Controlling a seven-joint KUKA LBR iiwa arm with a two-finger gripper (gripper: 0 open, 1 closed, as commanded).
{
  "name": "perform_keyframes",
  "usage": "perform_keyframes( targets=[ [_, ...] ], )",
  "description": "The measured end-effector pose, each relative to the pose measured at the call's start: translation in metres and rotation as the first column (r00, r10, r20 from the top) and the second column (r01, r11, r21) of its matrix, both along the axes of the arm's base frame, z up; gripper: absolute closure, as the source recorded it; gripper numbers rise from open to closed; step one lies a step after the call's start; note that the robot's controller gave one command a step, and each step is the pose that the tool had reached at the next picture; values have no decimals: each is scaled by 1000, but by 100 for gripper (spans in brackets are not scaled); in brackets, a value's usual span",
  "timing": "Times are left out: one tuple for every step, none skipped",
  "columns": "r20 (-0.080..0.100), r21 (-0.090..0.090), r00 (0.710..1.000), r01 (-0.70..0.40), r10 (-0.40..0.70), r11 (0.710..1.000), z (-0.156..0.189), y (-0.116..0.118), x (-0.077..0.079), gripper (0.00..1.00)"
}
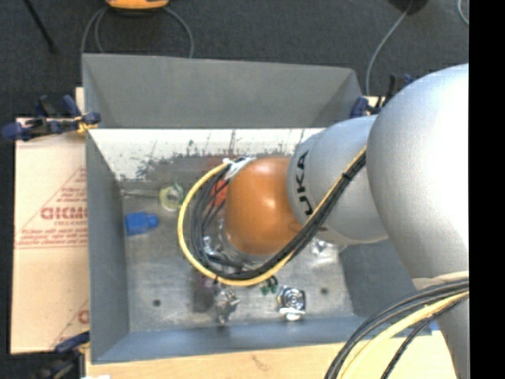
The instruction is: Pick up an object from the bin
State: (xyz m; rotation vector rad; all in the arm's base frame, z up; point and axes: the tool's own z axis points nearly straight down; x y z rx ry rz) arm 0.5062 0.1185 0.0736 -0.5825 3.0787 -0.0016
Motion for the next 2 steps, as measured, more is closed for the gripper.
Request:
perform_keyframes(
  targets=[
    [3, 3, 1000, 2, -2, 1000, 2, 1, 1, 100],
    [2, 3, 998, 66, -66, 998, 154, 26, -21, 100]
  ],
)
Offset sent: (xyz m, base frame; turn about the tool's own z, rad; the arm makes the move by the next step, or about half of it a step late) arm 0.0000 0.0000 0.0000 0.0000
